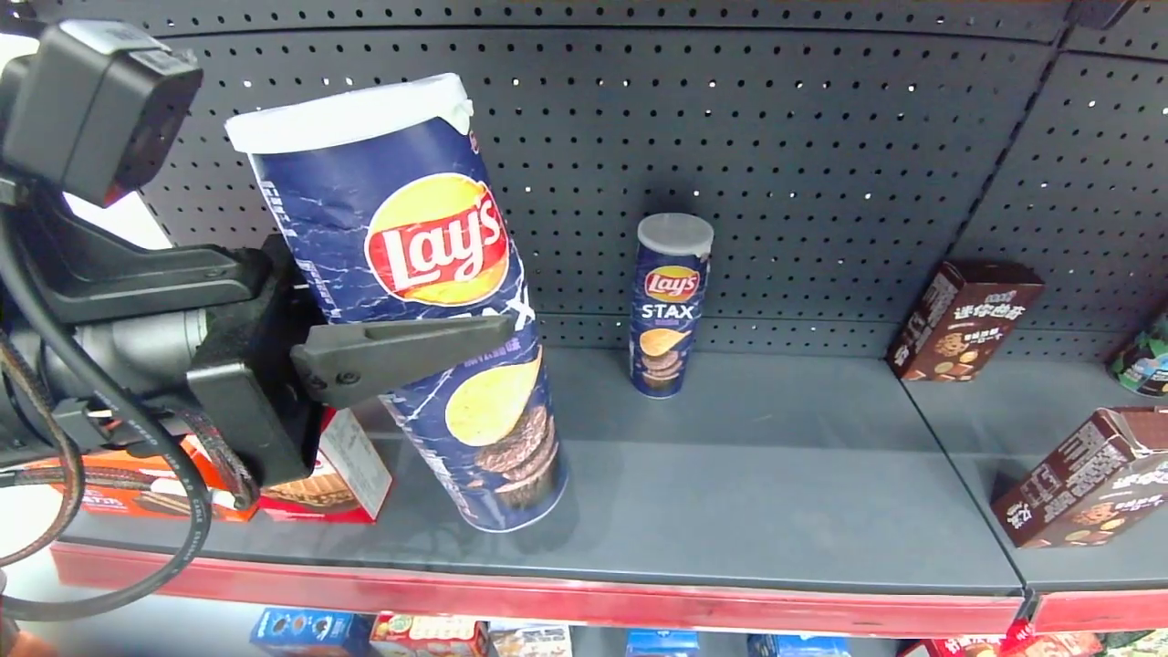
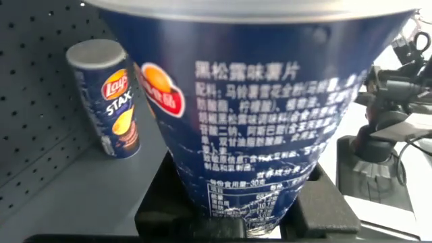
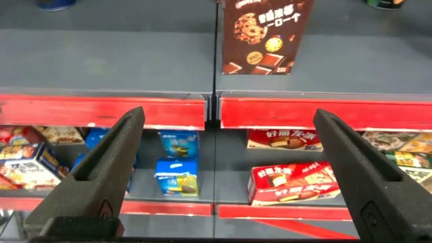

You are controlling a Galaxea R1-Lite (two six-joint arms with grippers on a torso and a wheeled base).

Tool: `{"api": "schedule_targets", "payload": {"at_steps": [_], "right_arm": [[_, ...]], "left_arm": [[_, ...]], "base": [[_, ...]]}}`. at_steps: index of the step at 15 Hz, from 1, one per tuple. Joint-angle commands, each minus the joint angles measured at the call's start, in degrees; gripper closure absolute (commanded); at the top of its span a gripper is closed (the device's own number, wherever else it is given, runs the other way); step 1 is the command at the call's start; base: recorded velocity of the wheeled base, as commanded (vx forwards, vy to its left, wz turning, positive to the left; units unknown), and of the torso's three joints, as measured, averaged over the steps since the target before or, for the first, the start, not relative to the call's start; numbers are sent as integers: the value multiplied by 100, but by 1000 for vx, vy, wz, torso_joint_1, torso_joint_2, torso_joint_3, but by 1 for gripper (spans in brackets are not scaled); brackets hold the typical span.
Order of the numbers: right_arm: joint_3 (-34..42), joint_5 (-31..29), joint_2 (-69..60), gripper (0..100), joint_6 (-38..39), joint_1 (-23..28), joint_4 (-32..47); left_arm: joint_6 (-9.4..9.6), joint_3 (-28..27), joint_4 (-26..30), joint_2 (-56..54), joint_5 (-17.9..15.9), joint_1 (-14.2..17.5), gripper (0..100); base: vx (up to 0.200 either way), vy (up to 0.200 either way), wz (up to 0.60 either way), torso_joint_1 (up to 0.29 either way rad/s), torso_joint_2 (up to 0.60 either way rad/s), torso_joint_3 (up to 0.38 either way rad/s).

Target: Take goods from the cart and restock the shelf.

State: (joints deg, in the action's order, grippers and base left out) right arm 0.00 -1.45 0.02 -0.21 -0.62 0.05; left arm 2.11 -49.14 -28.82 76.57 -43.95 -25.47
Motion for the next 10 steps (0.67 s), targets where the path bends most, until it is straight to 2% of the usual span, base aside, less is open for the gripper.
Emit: {"api": "schedule_targets", "payload": {"at_steps": [1, 2, 3, 4, 5, 7, 8, 9, 10], "right_arm": [[-9, 75, 121, 0, -76, -52, 13], [-44, 110, 182, 0, -137, -61, -14], [-1081, 312, 622, 0, -120, -96, 74], [-2171, 470, 2151, 0, 311, -149, 250], [-2355, 532, 2335, 0, 530, -122, 303], [-2505, 1085, 2608, 0, 30, -483, 303], [-2839, 1173, 3162, 0, -67, -667, 206], [-3155, 1209, 3759, 0, -67, -729, 39], [-3226, 1226, 4041, 0, -50, -782, -163]], "left_arm": [[0, 54, -1, -10, 0, 15, 100], [9, 115, -1, -10, 18, 24, 100], [0, 159, -36, -46, 27, 24, 100], [0, 168, -62, -54, 44, 15, 100], [0, 194, -80, -54, 44, 15, 100], [-9, 159, -98, -46, 44, 24, 100], [-9, 124, -98, -46, 44, 42, 100], [-9, 159, -98, -37, 35, 191, 100], [-9, 177, -98, -46, 27, 200, 100]], "base": [[0, 0, 0, 0, 0, 0], [0, 0, 0, 0, 0, 0], [0, 0, 0, 0, 0, 0], [0, 0, 0, 0, 0, 0], [0, 0, 0, 0, 0, 0], [0, 0, 0, 0, 0, 0], [0, 0, 0, 0, 0, 0], [0, 0, 0, 0, 0, 0], [0, 0, 0, 0, 0, 0]]}}
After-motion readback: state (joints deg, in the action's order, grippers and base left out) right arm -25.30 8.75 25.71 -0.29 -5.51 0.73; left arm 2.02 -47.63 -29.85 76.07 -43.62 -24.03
